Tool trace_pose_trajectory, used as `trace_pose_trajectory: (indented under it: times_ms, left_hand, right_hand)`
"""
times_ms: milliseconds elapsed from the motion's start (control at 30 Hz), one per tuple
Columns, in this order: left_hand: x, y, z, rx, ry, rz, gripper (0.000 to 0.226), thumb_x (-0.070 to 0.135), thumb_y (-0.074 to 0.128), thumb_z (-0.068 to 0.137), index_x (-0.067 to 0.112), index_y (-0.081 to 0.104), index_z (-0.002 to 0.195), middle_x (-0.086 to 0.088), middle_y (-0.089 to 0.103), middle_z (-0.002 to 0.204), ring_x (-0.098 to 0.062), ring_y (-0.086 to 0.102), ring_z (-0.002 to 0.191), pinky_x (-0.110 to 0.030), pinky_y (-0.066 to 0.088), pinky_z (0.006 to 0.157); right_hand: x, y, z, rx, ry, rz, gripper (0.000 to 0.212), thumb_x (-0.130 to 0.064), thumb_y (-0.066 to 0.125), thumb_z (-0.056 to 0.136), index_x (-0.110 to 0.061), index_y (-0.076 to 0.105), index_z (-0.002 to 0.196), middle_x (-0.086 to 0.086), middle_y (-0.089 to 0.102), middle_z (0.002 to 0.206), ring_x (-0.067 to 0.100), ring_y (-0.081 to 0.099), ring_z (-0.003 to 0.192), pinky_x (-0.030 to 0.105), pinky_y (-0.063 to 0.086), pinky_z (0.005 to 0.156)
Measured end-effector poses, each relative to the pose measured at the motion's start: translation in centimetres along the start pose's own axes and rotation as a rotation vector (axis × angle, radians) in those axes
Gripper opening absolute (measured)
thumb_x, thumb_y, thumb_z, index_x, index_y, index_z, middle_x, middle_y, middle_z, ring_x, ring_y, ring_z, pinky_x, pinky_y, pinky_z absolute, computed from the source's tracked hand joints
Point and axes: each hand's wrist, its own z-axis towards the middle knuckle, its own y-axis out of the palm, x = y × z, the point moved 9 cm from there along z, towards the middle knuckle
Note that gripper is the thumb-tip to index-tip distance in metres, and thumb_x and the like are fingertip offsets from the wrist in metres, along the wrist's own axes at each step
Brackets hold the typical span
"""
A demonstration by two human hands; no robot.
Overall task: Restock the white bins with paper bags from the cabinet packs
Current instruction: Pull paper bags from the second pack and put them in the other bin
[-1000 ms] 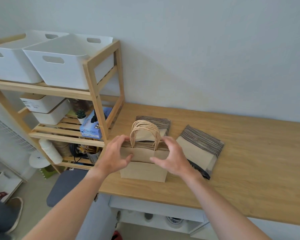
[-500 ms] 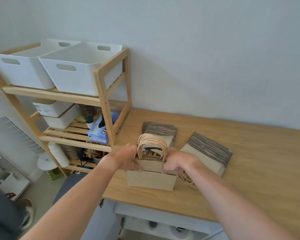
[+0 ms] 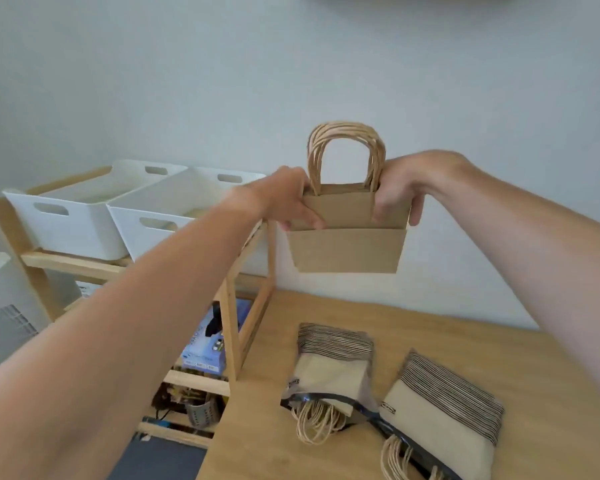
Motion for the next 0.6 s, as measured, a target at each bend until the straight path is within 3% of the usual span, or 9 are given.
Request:
trace_pose_trajectory:
  times_ms: [100,200,300,400,500,600]
  left_hand:
    - [-0.6,-7.6,2.0,0.187,0.030,0.091,0.031,0.035,0.088,0.069,0.015,0.071,0.086,-0.005,0.073,0.077,-0.018,0.072,0.057,-0.034,0.061,0.063]
    - [-3.5,-13.4,2.5,0.339,0.025,0.203,0.025,0.032,0.086,0.070,0.015,0.069,0.077,-0.002,0.067,0.065,-0.017,0.068,0.058,-0.030,0.055,0.057]
    - [-8.9,-16.8,1.9,0.419,-0.043,0.283,0.024,0.032,0.086,0.071,0.018,0.069,0.081,-0.004,0.066,0.079,-0.023,0.066,0.075,-0.038,0.057,0.068]
    - [-15.4,-17.9,0.9,0.423,-0.134,0.394,0.042,0.041,0.082,0.074,0.018,0.071,0.107,-0.006,0.068,0.104,-0.026,0.061,0.096,-0.042,0.055,0.082]
    - [-21.5,-17.5,-0.2,0.409,-0.244,0.418,0.051,0.048,0.078,0.073,0.017,0.067,0.112,-0.005,0.065,0.110,-0.026,0.059,0.101,-0.043,0.053,0.087]
    - [-25.6,-15.6,-0.6,0.312,-0.296,0.457,0.047,0.052,0.075,0.076,0.018,0.068,0.108,-0.004,0.065,0.106,-0.026,0.062,0.099,-0.042,0.053,0.086]
  right_hand:
    - [-4.0,-6.7,0.8,0.228,-0.049,-0.082,0.024,-0.016,0.059,0.082,-0.020,0.067,0.104,0.005,0.067,0.107,0.030,0.074,0.078,0.046,0.063,0.074]
    - [-8.8,-10.4,2.3,0.489,-0.138,-0.095,0.016,-0.012,0.048,0.081,-0.021,0.061,0.086,0.004,0.064,0.092,0.025,0.067,0.070,0.039,0.060,0.071]
    - [-14.1,-10.2,5.3,0.621,-0.244,-0.057,0.017,-0.004,0.046,0.080,-0.018,0.052,0.087,0.002,0.054,0.085,0.025,0.055,0.071,0.030,0.040,0.056]
    - [-19.5,-8.2,8.3,0.750,-0.344,-0.108,0.018,-0.003,0.047,0.082,-0.018,0.049,0.091,-0.002,0.042,0.076,0.028,0.050,0.074,0.032,0.033,0.060]
    - [-23.7,-4.5,11.2,0.789,-0.442,-0.102,0.018,0.001,0.045,0.079,-0.017,0.049,0.081,-0.002,0.042,0.071,0.030,0.050,0.070,0.032,0.026,0.052]
    - [-25.9,-0.3,14.6,0.714,-0.462,-0.051,0.023,0.001,0.044,0.082,-0.016,0.058,0.089,0.002,0.054,0.083,0.034,0.057,0.083,0.035,0.032,0.062]
